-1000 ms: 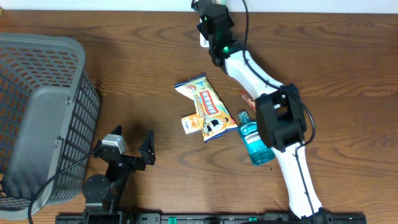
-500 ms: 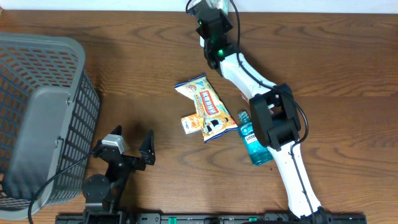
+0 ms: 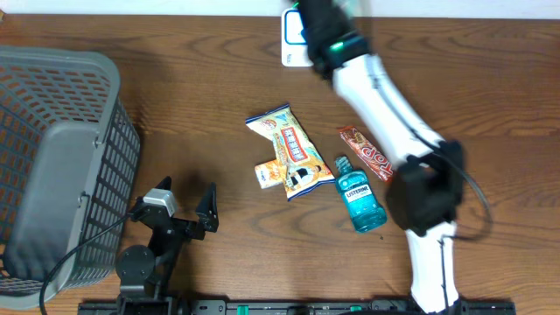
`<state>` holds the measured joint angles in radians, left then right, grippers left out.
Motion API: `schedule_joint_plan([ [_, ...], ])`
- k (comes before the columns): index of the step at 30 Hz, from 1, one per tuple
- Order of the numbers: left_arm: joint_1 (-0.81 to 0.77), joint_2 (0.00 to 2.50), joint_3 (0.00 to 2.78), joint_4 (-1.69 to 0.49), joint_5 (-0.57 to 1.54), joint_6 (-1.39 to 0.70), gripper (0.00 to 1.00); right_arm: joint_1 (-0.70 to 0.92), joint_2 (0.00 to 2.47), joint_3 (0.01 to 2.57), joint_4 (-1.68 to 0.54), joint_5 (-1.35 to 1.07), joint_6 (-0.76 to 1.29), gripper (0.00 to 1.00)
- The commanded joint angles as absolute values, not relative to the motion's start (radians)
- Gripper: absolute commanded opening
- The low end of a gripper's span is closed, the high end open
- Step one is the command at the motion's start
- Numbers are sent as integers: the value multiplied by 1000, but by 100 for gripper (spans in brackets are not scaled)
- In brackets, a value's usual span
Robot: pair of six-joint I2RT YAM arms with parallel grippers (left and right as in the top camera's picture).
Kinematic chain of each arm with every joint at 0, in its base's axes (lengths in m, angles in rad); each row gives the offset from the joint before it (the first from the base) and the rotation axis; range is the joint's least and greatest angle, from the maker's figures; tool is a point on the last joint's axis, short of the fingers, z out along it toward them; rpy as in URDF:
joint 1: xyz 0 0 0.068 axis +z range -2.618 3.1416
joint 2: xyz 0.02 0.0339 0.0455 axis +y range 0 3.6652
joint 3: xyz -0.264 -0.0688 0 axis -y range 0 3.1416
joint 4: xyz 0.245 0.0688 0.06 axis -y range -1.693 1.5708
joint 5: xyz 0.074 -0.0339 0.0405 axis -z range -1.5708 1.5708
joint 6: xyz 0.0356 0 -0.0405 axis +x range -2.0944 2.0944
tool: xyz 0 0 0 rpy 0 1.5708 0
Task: Scan the item barcode
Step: 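Move the wipes pack to the right table edge and release it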
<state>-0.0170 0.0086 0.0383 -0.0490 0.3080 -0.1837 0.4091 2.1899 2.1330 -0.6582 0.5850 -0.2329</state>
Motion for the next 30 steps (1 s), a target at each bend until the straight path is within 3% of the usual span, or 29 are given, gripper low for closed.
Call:
schedule_joint_plan([
  [1,-21,6,21,-81,312,-185,98,282,2143,2148,-763,688,-59,1],
  [10,-21,6,21,-81,312,-185,98,-84,2222,2130,-1024,675,192,1],
  [21,-21,6,21,-81,313,-185,98,-422,2420,2092,-1039,585,231,1],
  [27,-21,6,21,-81,313,-185,98,-536,2402,2093,-1044,590,233,1],
  [28,-21,6,21,-81,312,-185,98,-551,2387,2093,-1044,596,244,3],
  [30,-21,6,21,-81,312,-185,98,-581,2352,2093,-1045,588,263,16],
])
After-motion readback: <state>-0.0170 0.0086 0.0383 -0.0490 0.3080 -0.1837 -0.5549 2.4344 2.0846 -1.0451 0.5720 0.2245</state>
